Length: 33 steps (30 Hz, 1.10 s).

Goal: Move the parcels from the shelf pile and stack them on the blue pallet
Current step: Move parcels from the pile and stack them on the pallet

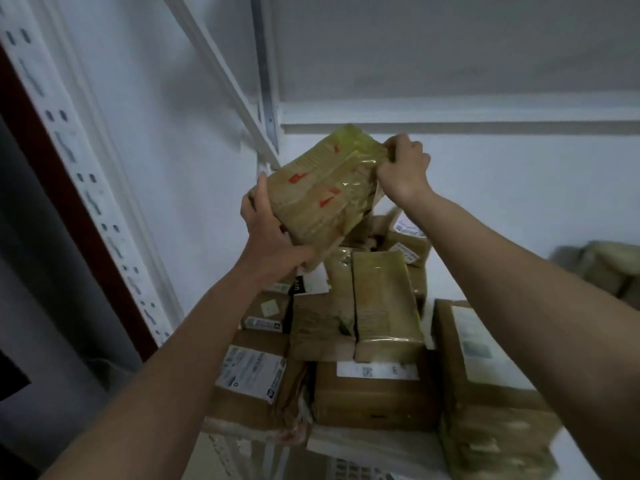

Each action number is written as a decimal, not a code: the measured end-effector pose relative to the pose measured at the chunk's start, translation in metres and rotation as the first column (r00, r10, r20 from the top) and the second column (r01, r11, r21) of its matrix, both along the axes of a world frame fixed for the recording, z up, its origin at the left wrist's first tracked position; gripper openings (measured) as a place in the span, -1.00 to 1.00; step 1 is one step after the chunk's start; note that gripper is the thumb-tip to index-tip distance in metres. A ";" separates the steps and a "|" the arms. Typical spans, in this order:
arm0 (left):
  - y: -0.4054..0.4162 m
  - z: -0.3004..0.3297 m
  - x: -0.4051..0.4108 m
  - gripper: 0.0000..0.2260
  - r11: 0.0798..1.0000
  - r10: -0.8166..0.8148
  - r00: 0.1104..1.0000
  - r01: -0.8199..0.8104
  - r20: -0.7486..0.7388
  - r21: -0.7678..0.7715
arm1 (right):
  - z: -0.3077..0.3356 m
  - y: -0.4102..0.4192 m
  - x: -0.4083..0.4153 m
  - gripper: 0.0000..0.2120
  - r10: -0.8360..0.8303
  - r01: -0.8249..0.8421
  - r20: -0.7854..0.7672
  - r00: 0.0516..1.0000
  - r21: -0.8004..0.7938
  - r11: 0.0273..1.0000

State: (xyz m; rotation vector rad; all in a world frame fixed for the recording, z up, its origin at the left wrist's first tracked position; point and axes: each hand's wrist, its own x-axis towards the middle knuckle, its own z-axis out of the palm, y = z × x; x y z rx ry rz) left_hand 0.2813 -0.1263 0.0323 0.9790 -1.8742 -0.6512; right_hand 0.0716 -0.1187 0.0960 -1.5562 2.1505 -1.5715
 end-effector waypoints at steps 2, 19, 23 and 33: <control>0.000 0.006 -0.017 0.09 0.997 -0.080 0.996 0.081 -0.041 0.021 | -0.003 0.019 -0.019 -0.81 0.015 -0.007 0.133 0.991 -0.061 0.998; 0.127 0.019 -0.200 -0.06 0.734 -0.540 0.771 0.628 -0.338 0.260 | -0.006 0.261 -0.193 -0.79 -0.214 0.276 0.339 0.916 -0.144 0.950; 0.176 0.016 -0.252 -0.05 0.628 -0.621 0.691 0.721 -0.369 0.294 | -0.009 0.337 -0.235 -0.84 -0.179 0.240 0.463 0.868 -0.076 0.968; 0.289 -0.008 -0.364 -0.03 0.482 -0.697 0.604 0.794 -0.387 0.371 | -0.038 0.478 -0.320 -0.52 -0.228 0.268 0.618 0.752 0.029 0.963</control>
